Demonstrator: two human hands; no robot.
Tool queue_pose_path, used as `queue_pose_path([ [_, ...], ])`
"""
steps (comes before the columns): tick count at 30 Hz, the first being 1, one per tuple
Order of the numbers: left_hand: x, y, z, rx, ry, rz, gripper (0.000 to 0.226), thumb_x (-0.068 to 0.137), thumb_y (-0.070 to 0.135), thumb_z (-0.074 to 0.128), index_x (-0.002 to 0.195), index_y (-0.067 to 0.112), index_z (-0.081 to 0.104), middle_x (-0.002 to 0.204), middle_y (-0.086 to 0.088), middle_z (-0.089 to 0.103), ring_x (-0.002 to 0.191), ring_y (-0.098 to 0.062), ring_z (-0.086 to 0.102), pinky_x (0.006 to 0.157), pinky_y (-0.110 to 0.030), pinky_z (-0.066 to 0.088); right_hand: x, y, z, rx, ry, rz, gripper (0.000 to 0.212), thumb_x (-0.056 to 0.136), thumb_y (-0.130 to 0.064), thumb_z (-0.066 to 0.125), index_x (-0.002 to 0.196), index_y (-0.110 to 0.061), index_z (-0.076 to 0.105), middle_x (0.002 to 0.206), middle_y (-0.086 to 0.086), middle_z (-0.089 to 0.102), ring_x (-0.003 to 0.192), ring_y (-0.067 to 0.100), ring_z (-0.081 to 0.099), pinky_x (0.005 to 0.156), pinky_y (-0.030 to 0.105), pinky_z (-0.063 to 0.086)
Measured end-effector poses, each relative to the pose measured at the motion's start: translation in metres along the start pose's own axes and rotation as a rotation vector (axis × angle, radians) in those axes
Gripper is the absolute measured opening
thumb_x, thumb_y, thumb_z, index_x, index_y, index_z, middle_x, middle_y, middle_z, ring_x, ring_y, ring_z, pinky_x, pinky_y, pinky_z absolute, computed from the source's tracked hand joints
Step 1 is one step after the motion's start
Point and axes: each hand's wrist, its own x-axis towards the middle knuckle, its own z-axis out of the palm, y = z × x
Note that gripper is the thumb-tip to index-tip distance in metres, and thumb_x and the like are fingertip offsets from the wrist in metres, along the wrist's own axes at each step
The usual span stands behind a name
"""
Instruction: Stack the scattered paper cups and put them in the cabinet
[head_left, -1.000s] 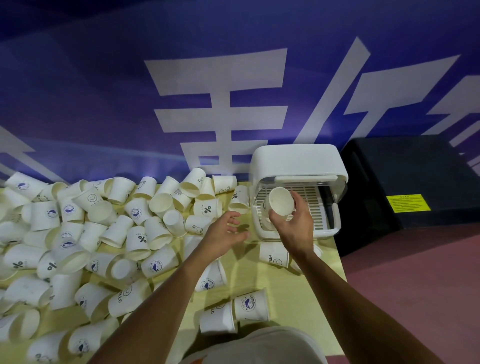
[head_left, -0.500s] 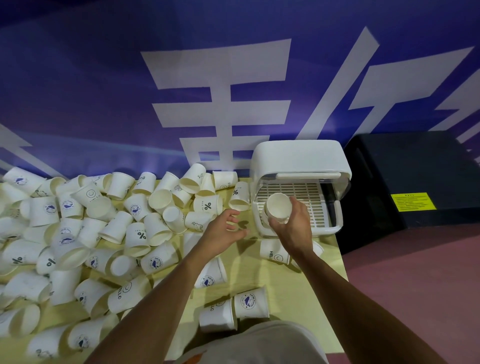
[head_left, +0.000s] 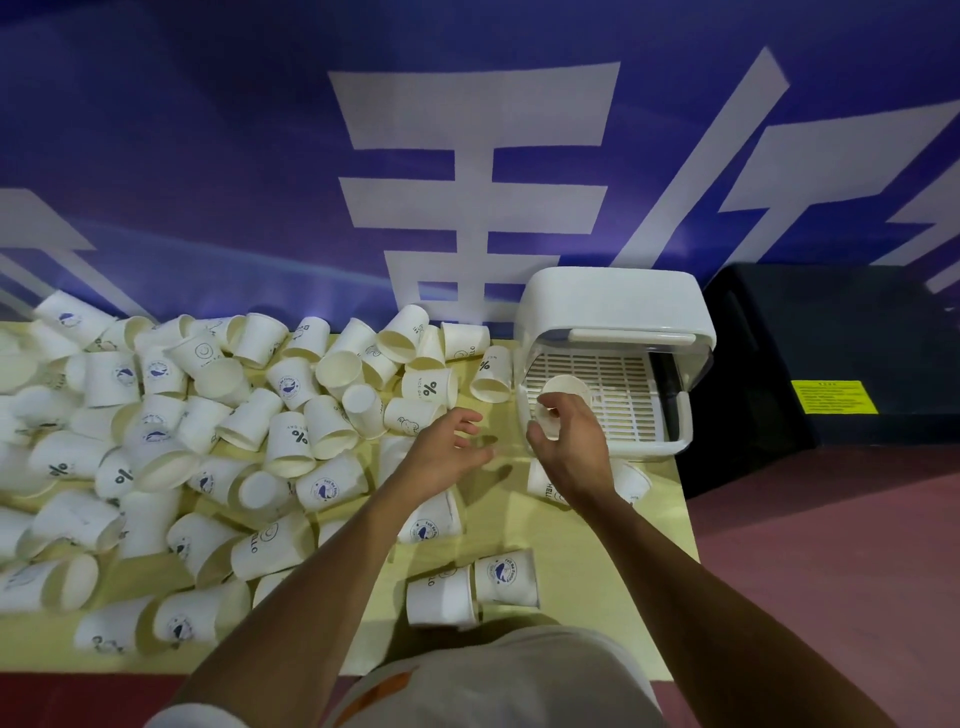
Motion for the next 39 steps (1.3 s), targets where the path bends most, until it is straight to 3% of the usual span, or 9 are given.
queue_pose_path([
  [8, -0.029, -0.025, -0.014, 0.007, 0.021, -0.064, 0.053, 0.081, 0.031, 0.080, 0.127, 0.022, 0.056, 0.117, 0.004, 0.058, 0.097, -0.008, 0.059, 0.079, -0.020, 0.046, -0.034, -0.007, 0.032, -0.042, -0.266, -0.044, 0.052, 0.088, -0.026, 0.072, 0.135, -0.012, 0.056, 0.135, 0.008, 0.057, 0.121, 0.025, 0.056, 0.101, 0.043, 0.049],
  [15, -0.050, -0.059, -0.025, 0.041, 0.051, -0.145, 0.050, 0.078, 0.033, 0.082, 0.121, 0.025, 0.057, 0.115, 0.005, 0.059, 0.108, -0.017, 0.058, 0.094, -0.035, 0.050, -0.055, -0.012, 0.057, -0.097, -0.422, -0.002, 0.060, 0.087, -0.032, 0.074, 0.141, -0.016, 0.052, 0.141, 0.008, 0.054, 0.123, 0.025, 0.056, 0.102, 0.039, 0.047],
  [22, -0.069, -0.086, -0.041, 0.107, 0.133, -0.183, 0.051, 0.079, 0.018, 0.080, 0.125, 0.013, 0.059, 0.123, -0.004, 0.062, 0.114, -0.015, 0.057, 0.091, -0.025, 0.044, -0.060, -0.022, 0.085, -0.189, -0.545, -0.045, 0.072, 0.085, -0.034, 0.074, 0.149, -0.017, 0.044, 0.147, 0.012, 0.048, 0.134, 0.030, 0.046, 0.109, 0.038, 0.039],
  [29, -0.088, -0.105, -0.061, 0.210, 0.161, -0.182, 0.054, 0.077, 0.014, 0.079, 0.128, 0.012, 0.060, 0.129, -0.004, 0.060, 0.120, -0.018, 0.054, 0.097, -0.028, 0.042, -0.068, -0.028, 0.115, -0.300, -0.591, -0.062, 0.077, 0.084, -0.038, 0.074, 0.151, -0.022, 0.040, 0.155, 0.013, 0.038, 0.137, 0.037, 0.040, 0.108, 0.049, 0.041],
  [35, -0.093, -0.128, -0.065, 0.401, 0.098, -0.185, 0.068, 0.072, 0.026, 0.080, 0.134, 0.024, 0.054, 0.135, 0.000, 0.055, 0.127, -0.020, 0.048, 0.105, -0.037, 0.041, -0.072, -0.027, 0.126, -0.423, -0.600, 0.019, 0.080, 0.084, -0.024, 0.070, 0.154, -0.026, 0.033, 0.160, 0.010, 0.028, 0.139, 0.036, 0.035, 0.111, 0.045, 0.035],
  [39, -0.093, -0.134, -0.061, 0.555, 0.046, -0.155, 0.075, 0.071, 0.026, 0.078, 0.139, 0.030, 0.047, 0.137, 0.004, 0.052, 0.129, -0.022, 0.044, 0.106, -0.039, 0.036, -0.073, -0.023, 0.128, -0.421, -0.575, 0.096, 0.075, 0.083, -0.014, 0.066, 0.151, -0.026, 0.037, 0.157, 0.009, 0.033, 0.134, 0.037, 0.040, 0.109, 0.046, 0.037],
])
